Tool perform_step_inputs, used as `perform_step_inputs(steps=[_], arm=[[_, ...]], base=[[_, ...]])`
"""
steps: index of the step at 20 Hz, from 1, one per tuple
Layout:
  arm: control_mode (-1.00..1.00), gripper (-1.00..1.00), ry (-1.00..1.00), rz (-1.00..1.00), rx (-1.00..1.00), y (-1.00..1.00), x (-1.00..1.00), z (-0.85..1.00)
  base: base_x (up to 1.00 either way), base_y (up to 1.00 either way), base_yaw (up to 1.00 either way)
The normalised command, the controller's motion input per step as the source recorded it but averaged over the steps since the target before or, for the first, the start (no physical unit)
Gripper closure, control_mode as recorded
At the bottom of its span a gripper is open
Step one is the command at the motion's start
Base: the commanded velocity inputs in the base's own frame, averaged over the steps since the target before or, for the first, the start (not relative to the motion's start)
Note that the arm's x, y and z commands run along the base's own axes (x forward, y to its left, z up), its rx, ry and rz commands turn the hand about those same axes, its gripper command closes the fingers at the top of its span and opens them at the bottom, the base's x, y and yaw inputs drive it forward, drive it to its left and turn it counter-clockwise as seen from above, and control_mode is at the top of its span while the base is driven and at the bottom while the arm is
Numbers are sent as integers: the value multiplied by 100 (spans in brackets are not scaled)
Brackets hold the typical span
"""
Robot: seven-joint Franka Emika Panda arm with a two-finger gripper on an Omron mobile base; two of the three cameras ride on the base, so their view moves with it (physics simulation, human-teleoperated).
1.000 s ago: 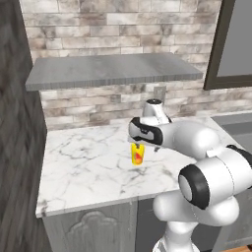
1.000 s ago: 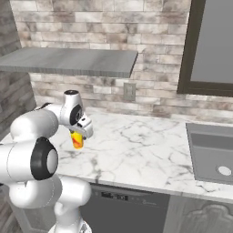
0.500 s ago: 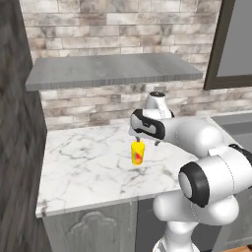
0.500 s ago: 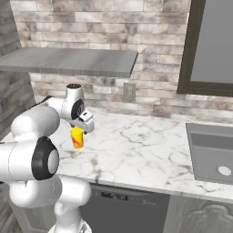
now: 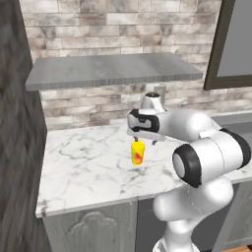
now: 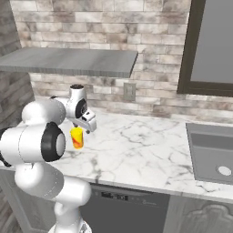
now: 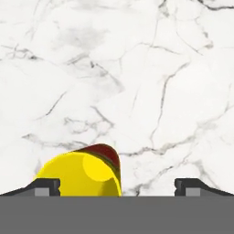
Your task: Place the pitcher and cup on the dining counter for serving.
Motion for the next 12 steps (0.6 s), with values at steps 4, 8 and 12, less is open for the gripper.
perform_step_inputs(steps=[4, 8, 12], arm=[[-100, -100, 3, 0, -4, 0, 0, -47], [-100, -100, 2, 0, -4, 0, 0, -51], [-100, -100, 1, 0, -4, 0, 0, -50]], base=[[0, 0, 0], [0, 0, 0], [0, 0, 0]])
